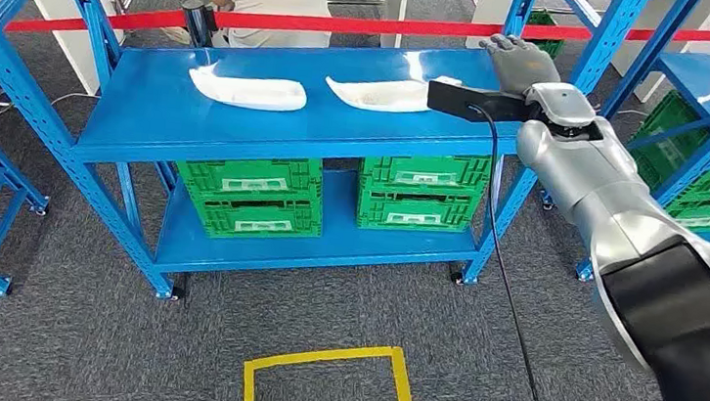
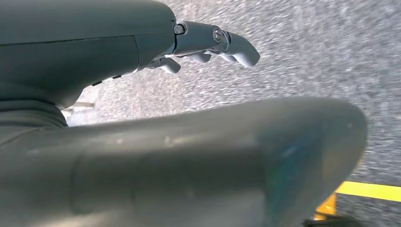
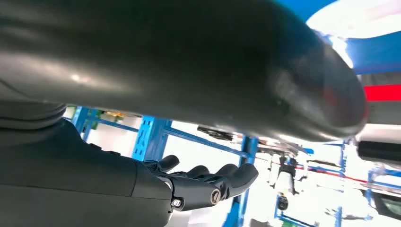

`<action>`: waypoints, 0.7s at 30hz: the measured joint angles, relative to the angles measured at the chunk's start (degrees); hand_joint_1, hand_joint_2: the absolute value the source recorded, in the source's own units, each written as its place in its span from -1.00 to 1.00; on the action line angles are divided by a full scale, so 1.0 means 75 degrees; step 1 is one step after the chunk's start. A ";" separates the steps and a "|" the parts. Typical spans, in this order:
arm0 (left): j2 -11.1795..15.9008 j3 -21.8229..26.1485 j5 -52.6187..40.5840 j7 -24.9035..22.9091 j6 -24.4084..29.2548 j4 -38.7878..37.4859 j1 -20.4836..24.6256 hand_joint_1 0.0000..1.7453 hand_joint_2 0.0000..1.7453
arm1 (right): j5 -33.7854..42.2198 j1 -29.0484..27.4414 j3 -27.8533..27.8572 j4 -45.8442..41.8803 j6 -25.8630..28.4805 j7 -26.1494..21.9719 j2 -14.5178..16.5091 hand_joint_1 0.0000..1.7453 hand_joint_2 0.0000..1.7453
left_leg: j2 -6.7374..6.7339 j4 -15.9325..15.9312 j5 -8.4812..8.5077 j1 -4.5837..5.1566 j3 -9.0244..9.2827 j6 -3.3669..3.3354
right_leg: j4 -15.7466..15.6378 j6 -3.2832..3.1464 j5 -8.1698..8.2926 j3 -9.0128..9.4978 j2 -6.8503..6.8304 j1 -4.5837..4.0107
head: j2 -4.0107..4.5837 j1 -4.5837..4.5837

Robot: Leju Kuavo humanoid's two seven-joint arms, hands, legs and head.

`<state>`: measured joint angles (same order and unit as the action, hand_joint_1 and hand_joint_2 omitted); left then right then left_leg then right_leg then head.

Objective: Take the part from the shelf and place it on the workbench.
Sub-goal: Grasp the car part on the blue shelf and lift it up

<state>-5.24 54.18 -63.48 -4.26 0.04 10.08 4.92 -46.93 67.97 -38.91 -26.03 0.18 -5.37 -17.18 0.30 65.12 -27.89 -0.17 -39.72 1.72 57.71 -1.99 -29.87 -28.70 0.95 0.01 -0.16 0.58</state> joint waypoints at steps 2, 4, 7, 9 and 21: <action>0.0004 0.0000 -0.0008 0.0001 -0.0002 -0.0003 -0.0003 -1.00 -1.00 | 0.0008 -0.0006 0.0000 0.0000 0.0004 0.0004 -0.0022 -1.00 -1.00 | -0.0012 -0.0391 0.0365 0.0003 0.0022 -0.0034 | 0.0022 0.0050 -0.0098 0.0060 0.0021 -0.0007 | 0.0000 0.0008; 0.0013 0.0000 -0.0033 0.0010 -0.0015 0.0000 0.0008 -1.00 -1.00 | 0.0023 -0.0022 -0.0001 -0.0015 0.0018 0.0034 -0.0091 -1.00 -1.00 | -0.0027 -0.0783 0.0703 0.0012 0.0107 -0.0129 | 0.0043 0.0162 -0.0238 0.0159 0.0054 -0.0018 | -0.0001 0.0018; 0.0009 -0.0002 -0.0094 0.0025 -0.0053 0.0006 0.0072 -1.00 -1.00 | 0.0063 -0.0066 -0.0003 -0.0079 0.0087 0.0092 -0.0316 -1.00 -1.00 | -0.0015 -0.0828 0.0626 -0.0012 0.0309 -0.0313 | 0.0208 0.0284 -0.0273 0.0246 0.0036 -0.0023 | -0.0001 0.0016; 0.0007 -0.0003 -0.0125 0.0012 -0.0078 0.0008 0.0122 -1.00 -1.00 | 0.0094 -0.0115 -0.0003 -0.0109 0.0162 0.0096 -0.0491 -1.00 -1.00 | 0.0012 -0.0844 0.0571 -0.0037 0.0439 -0.0388 | 0.0807 0.0374 -0.0478 -0.0087 -0.0012 0.0006 | -0.0001 -0.0002; 0.0037 -0.0003 -0.0186 -0.0080 -0.0102 0.0019 0.0170 -1.00 -1.00 | 0.0172 -0.0576 -0.0003 -0.0220 0.0226 0.0102 -0.0809 -1.00 -1.00 | -0.0019 -0.0787 0.0015 -0.0048 0.1081 -0.0079 | 0.0106 0.0282 0.0359 -0.0844 -0.0163 0.0039 | -0.0001 -0.0051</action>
<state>-4.96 54.16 -64.88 -4.86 -0.72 10.22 6.20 -45.64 63.65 -38.93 -27.68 1.87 -4.60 -23.24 0.15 59.23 -27.78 -0.53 -31.61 1.13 58.50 0.13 -27.17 -35.03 -0.27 0.31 -0.17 0.20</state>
